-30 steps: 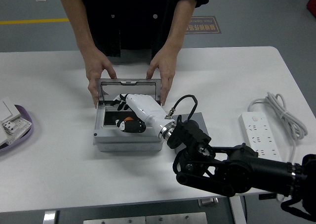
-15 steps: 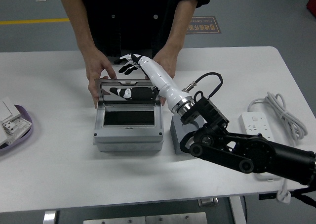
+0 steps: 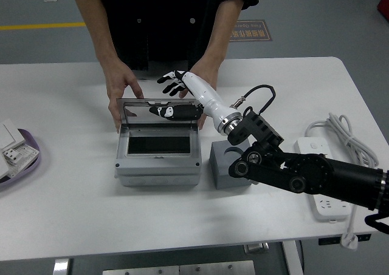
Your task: Pick up the cylinder from the cube,place it in the box,flap close box
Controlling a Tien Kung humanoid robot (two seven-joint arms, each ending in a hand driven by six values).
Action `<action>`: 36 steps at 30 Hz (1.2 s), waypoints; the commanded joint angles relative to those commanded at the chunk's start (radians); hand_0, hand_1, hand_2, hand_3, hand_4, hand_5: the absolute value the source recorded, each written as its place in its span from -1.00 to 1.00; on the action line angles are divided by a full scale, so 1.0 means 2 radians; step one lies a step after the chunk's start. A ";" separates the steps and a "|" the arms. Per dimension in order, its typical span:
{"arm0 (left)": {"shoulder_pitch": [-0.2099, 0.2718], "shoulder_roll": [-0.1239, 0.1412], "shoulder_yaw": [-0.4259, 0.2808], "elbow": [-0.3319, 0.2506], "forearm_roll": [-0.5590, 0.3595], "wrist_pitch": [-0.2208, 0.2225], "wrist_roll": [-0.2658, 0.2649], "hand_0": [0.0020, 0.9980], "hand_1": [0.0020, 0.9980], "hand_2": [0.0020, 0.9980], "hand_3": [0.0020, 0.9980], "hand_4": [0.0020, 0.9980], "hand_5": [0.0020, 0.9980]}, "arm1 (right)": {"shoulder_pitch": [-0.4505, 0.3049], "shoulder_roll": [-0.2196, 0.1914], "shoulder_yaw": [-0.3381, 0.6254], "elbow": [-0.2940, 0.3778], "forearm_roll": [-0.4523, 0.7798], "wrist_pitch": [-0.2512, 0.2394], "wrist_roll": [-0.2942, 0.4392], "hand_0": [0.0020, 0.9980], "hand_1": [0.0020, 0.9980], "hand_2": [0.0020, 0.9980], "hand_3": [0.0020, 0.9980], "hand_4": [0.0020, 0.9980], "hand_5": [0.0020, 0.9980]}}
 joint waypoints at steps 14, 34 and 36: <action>0.001 -0.003 0.001 0.000 -0.003 0.002 -0.001 0.01 0.12 0.13 0.19 0.41 -0.40 | -0.031 -0.015 -0.010 0.087 -0.028 -0.011 0.009 0.20 0.08 0.18 0.29 0.88 -0.26; -0.001 -0.001 0.003 0.001 -0.004 0.005 -0.002 0.01 0.12 0.13 0.19 0.41 -0.39 | -0.067 -0.035 -0.020 0.078 0.129 0.024 0.073 -0.08 0.04 0.18 0.26 0.49 -0.33; -0.001 0.000 0.004 0.001 -0.005 0.005 -0.003 0.01 0.12 0.13 0.19 0.41 -0.39 | -0.070 -0.037 -0.017 0.079 0.134 0.022 0.077 -0.08 0.03 0.18 0.27 0.49 -0.29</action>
